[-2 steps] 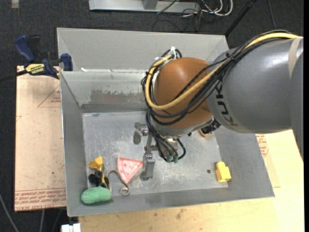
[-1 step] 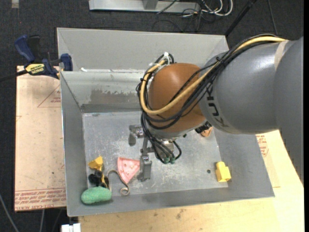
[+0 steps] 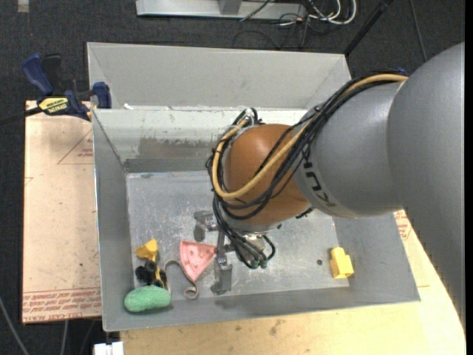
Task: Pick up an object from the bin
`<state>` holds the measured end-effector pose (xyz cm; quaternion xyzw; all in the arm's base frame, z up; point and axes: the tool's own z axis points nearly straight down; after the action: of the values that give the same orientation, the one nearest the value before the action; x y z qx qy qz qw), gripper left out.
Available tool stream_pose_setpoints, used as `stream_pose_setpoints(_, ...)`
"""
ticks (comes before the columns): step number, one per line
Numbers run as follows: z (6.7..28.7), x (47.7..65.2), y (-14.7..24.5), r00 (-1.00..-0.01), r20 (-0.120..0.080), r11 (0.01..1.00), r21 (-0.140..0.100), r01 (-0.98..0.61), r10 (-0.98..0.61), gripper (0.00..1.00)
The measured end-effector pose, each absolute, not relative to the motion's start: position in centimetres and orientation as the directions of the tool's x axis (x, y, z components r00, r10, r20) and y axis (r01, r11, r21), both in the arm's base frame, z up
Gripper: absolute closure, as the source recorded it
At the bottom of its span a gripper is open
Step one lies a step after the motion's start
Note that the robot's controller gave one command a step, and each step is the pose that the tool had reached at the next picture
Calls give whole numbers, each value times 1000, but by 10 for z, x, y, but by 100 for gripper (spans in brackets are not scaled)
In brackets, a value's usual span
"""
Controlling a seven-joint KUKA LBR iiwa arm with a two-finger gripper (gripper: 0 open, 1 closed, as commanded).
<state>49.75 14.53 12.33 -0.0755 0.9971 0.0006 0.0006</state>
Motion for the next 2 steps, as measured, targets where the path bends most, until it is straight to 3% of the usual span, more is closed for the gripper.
stream_pose_setpoints(2,98,503,166,-977,0,977,2,213,213,0)
